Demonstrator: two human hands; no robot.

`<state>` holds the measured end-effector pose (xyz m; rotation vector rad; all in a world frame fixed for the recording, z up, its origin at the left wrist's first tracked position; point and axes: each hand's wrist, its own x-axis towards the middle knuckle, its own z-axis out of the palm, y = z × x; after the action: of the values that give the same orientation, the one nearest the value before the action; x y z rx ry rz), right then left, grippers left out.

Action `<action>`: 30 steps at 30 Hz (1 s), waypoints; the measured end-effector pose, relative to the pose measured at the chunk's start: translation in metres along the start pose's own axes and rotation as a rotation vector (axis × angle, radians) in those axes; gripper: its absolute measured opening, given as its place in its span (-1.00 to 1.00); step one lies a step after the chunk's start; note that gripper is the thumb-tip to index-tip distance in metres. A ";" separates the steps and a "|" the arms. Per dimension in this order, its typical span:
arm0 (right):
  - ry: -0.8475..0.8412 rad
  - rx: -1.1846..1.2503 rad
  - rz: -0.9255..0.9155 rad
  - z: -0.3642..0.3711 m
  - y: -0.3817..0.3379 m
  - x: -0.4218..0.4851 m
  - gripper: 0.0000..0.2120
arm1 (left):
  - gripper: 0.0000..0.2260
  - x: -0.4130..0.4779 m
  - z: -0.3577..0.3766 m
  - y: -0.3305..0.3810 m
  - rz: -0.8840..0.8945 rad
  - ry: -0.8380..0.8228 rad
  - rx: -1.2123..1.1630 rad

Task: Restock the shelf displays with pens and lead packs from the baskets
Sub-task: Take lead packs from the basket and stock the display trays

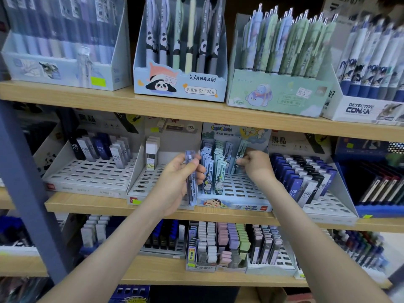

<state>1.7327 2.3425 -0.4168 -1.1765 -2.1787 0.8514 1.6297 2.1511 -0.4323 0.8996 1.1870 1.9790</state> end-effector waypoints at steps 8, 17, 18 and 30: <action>-0.004 -0.141 -0.058 0.011 0.001 -0.006 -0.82 | -0.86 0.000 0.001 0.003 -0.002 0.019 -0.004; 0.136 -0.284 -0.310 0.012 0.006 -0.017 -0.49 | -0.86 0.000 -0.002 0.005 -0.014 0.032 0.011; 0.153 -0.285 -0.316 0.011 0.006 -0.016 -0.49 | -0.86 0.000 -0.002 0.005 -0.014 0.028 0.011; 0.136 -0.302 -0.371 0.001 0.009 -0.025 -0.32 | -0.86 -0.005 0.001 0.007 -0.010 0.022 0.019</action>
<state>1.7488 2.3247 -0.4273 -0.8848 -2.3613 0.2859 1.6319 2.1454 -0.4265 0.8823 1.2217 1.9775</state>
